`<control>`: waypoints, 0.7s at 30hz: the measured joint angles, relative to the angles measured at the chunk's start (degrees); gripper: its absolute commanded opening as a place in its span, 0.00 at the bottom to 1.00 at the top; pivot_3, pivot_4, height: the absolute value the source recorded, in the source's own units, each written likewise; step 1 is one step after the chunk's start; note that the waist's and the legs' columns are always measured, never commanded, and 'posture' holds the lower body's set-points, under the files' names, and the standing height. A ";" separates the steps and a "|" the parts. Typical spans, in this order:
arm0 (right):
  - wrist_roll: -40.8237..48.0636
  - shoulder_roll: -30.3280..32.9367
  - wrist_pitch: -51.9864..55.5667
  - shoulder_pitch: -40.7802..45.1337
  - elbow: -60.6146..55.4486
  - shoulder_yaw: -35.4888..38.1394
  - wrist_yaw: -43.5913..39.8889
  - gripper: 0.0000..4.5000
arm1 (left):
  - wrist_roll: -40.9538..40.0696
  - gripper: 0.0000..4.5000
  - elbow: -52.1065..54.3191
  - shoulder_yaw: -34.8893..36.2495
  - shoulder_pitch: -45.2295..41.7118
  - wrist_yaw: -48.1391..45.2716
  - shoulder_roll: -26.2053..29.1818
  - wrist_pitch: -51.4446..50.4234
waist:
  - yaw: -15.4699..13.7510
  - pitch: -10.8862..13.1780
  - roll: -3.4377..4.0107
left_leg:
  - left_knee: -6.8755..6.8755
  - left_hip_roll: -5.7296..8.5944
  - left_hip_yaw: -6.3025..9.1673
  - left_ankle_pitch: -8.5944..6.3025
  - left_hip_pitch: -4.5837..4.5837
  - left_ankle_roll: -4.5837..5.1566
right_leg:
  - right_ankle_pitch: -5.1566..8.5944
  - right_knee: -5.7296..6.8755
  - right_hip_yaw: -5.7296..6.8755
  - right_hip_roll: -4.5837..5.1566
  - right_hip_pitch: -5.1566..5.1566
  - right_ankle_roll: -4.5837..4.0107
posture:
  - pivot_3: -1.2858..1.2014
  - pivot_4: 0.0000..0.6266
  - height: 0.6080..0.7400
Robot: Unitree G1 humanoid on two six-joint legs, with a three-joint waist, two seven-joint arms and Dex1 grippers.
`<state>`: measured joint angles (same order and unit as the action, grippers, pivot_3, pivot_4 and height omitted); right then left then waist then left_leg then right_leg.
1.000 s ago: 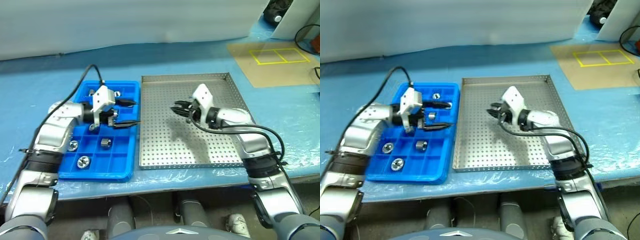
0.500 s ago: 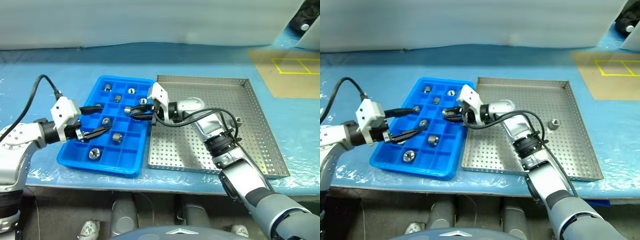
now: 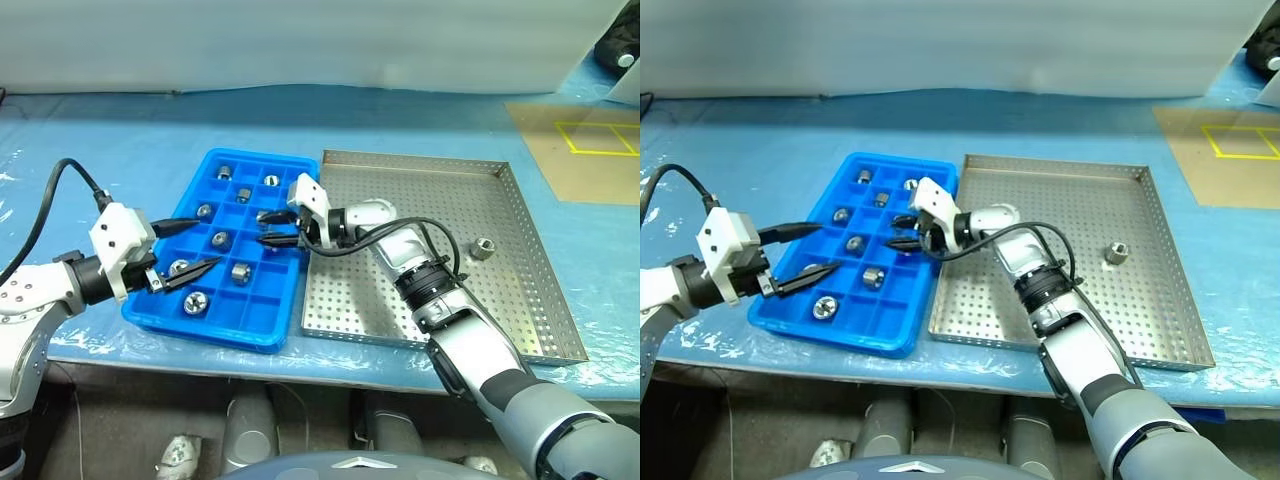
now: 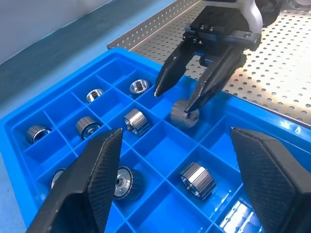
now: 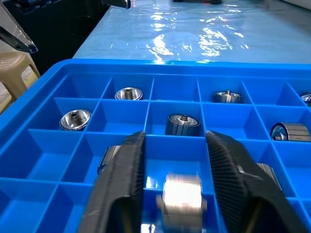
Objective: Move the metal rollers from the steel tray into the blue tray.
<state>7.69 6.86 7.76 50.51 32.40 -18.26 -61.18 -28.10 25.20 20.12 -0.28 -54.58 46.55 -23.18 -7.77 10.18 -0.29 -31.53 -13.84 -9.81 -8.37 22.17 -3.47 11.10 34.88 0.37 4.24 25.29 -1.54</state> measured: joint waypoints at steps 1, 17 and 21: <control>0.00 0.08 0.02 0.00 -0.01 0.02 0.11 0.75 | 0.00 0.83 -0.13 -0.38 -0.37 -0.07 0.01 0.01 | 0.01 0.00 0.00 | 0.00 0.00 0.00 0.00 0.00 0.00 | 0.00 0.01 0.00 0.00 0.00 0.00 | 0.62 0.24 1.00; 0.14 7.39 4.24 -1.28 -6.96 5.68 5.09 0.83 | 2.13 0.83 -11.71 -14.34 -16.46 -4.77 -3.61 3.66 | 0.78 -0.02 -0.02 | -0.10 0.06 -0.01 0.18 -0.10 -0.29 | -0.01 0.17 -0.11 0.00 -0.05 0.00 | 0.47 0.24 1.00; 0.03 14.86 7.52 -7.48 -12.42 11.30 10.98 0.83 | 5.71 0.83 -24.73 -23.95 -30.51 -9.79 -13.12 9.13 | 1.93 -0.02 0.05 | -0.28 0.10 -0.11 0.32 0.01 -0.48 | 0.06 0.35 -0.26 -0.03 -0.12 0.09 | 0.43 0.24 1.00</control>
<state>7.72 21.71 15.28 43.03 19.99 -6.97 -50.20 -22.40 0.47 -3.83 -30.79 -64.37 33.43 -14.06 -5.84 10.15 -0.24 -31.81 -13.73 -9.92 -8.04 22.18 -3.95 11.16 35.22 0.11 4.22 25.16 -1.44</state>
